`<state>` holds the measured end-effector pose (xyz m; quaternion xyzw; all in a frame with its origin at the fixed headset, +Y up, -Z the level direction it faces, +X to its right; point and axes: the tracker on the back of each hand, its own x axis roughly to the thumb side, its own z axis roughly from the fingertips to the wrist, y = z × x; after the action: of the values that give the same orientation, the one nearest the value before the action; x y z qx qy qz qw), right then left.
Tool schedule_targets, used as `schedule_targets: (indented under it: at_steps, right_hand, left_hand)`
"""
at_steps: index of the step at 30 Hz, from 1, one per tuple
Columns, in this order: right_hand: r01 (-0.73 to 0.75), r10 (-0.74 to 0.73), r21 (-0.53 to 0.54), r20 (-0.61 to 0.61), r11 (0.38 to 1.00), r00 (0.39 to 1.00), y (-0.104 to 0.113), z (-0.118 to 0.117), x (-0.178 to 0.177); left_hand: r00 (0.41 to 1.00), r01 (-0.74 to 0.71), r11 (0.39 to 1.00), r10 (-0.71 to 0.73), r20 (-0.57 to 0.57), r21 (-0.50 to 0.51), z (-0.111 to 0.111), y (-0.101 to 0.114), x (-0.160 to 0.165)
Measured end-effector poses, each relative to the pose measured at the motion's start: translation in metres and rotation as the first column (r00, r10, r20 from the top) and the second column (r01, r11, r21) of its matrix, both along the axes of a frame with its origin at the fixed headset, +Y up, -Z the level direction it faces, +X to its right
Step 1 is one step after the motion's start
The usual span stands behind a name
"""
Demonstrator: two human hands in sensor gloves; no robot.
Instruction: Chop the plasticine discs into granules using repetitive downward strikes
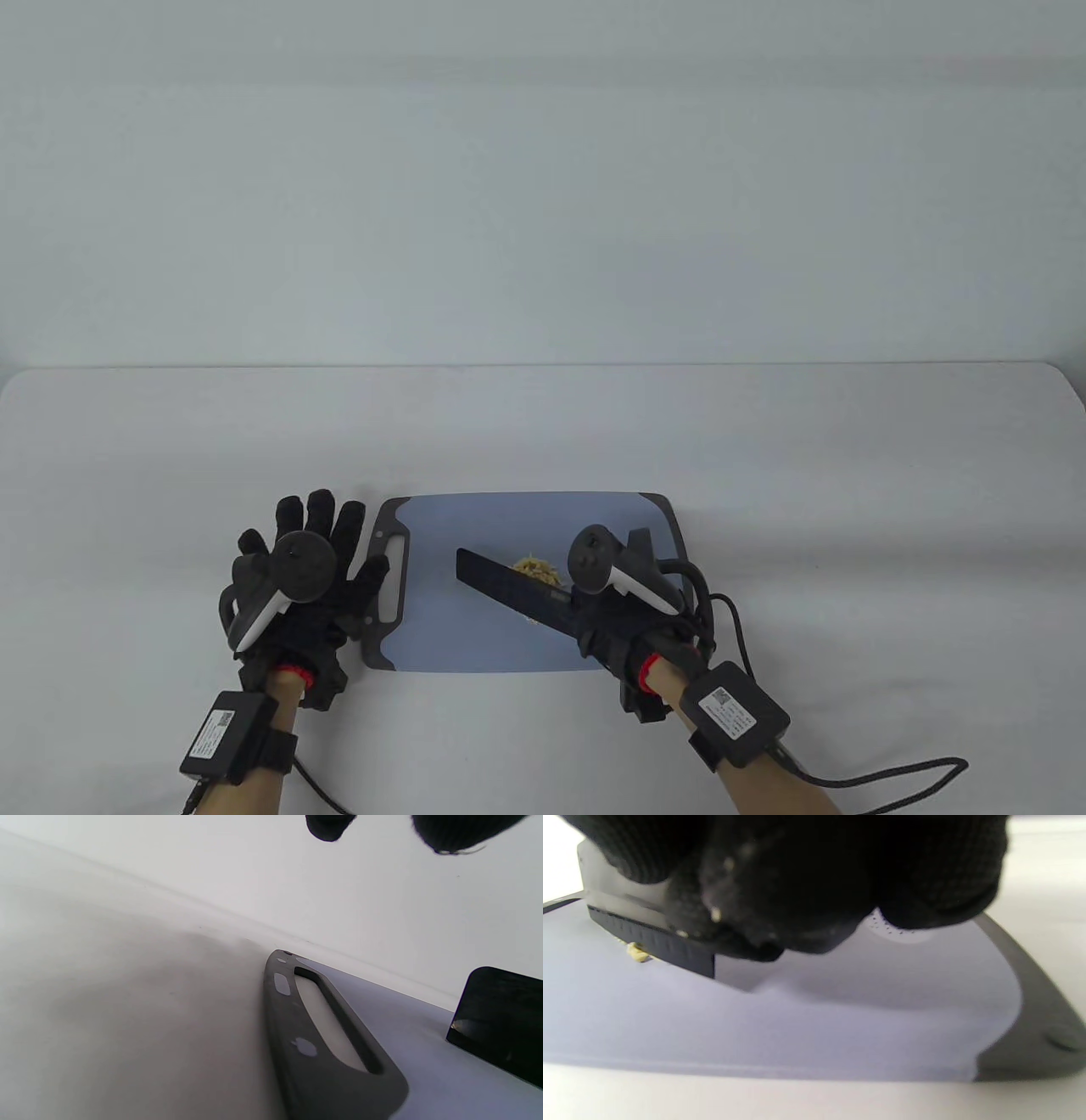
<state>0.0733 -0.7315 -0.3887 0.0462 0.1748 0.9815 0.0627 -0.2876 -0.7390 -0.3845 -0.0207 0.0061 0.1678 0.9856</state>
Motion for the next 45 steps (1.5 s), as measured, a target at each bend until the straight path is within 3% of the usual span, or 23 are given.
schedule_targets:
  at_steps: [7,15,25,31,33,38,42,45]
  right_hand:
    - [0.139,-0.138,0.033,-0.013,0.990,0.990,0.018,-0.001,0.012]
    - [-0.017,0.016,-0.007,-0.161,1.000,0.987,0.003,-0.003,0.009]
    - [-0.059,0.062,0.017,-0.253,0.998,0.965,0.000,-0.056,-0.023]
    - [0.064,-0.055,0.028,-0.260,0.998,0.964,0.026,-0.051,-0.008]
    - [0.027,-0.017,0.030,-0.280,0.999,0.960,0.031,-0.049,-0.001]
    - [-0.133,0.133,0.025,-0.333,0.991,0.934,0.012,-0.045,0.010]
    - [-0.064,0.061,0.004,-0.331,0.998,0.942,-0.002,-0.051,0.007]
    - [-0.070,0.077,0.033,-0.334,0.997,0.939,-0.002,-0.058,-0.002]
  left_hand:
    - [1.000,0.004,1.000,-0.004,0.001,-0.003,0.000,0.000,0.001]
    - [1.000,0.003,1.000,-0.003,0.000,-0.003,0.000,-0.001,0.001]
    - [1.000,-0.006,1.000,0.006,-0.003,-0.005,0.000,-0.001,-0.001]
    - [1.000,-0.016,1.000,0.016,-0.010,-0.009,-0.001,-0.001,-0.003]
    - [1.000,-0.011,1.000,0.010,-0.010,-0.013,-0.002,-0.002,-0.003]
    - [1.000,-0.003,1.000,0.003,-0.006,-0.012,0.000,-0.002,-0.001]
    - [1.000,-0.002,1.000,0.002,-0.009,-0.013,0.000,-0.003,-0.002]
    - [1.000,-0.001,1.000,0.001,-0.010,-0.018,0.000,-0.003,-0.002]
